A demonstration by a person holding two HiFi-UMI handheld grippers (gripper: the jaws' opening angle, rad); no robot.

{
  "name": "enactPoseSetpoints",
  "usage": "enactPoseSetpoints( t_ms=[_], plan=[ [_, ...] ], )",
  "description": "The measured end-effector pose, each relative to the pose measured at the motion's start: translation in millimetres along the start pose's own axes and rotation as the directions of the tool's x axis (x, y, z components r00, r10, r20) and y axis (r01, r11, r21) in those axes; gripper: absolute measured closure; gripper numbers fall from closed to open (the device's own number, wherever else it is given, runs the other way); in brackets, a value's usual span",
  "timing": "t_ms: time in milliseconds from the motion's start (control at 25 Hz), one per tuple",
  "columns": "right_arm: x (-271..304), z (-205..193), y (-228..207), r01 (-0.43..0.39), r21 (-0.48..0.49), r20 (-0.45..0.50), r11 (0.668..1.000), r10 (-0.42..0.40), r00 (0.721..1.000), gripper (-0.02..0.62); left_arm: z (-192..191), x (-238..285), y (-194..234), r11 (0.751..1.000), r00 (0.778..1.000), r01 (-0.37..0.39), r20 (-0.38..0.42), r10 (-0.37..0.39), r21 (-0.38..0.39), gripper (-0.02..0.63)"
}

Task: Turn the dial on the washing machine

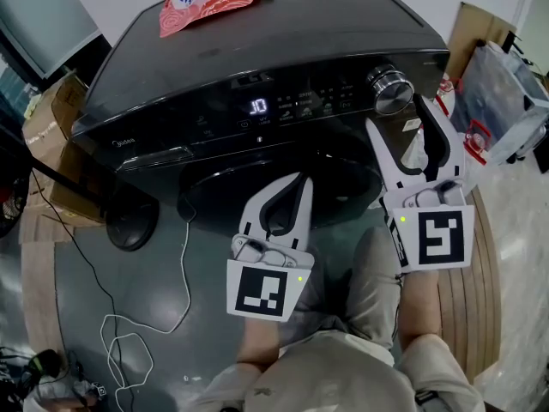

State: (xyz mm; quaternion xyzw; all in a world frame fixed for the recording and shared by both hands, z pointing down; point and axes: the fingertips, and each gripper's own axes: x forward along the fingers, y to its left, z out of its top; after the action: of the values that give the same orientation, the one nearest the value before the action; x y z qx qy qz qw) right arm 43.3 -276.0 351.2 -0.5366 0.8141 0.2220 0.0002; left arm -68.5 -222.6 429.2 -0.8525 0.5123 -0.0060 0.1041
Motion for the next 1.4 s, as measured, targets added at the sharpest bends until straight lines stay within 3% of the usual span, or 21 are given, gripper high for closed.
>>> enactPoseSetpoints(
  t_ms=[400,760,1400],
  plan=[
    [-38,-15,62,-0.129,0.145,0.047,0.981,0.124,0.991,0.344,-8,-23,20,0.997,0.997,-0.08,0.007,0.08,-0.017,0.592],
    [-50,-51,91,-0.152,0.173,-0.041,0.973,0.162,0.986,0.38,-18,-37,21,0.995,0.995,-0.097,-0.007,0.097,-0.015,0.592],
    [-54,-54,96,-0.153,0.185,-0.045,0.971,0.164,0.985,0.393,-20,-42,22,0.994,0.994,-0.11,-0.008,0.11,-0.01,0.592]
  ],
)
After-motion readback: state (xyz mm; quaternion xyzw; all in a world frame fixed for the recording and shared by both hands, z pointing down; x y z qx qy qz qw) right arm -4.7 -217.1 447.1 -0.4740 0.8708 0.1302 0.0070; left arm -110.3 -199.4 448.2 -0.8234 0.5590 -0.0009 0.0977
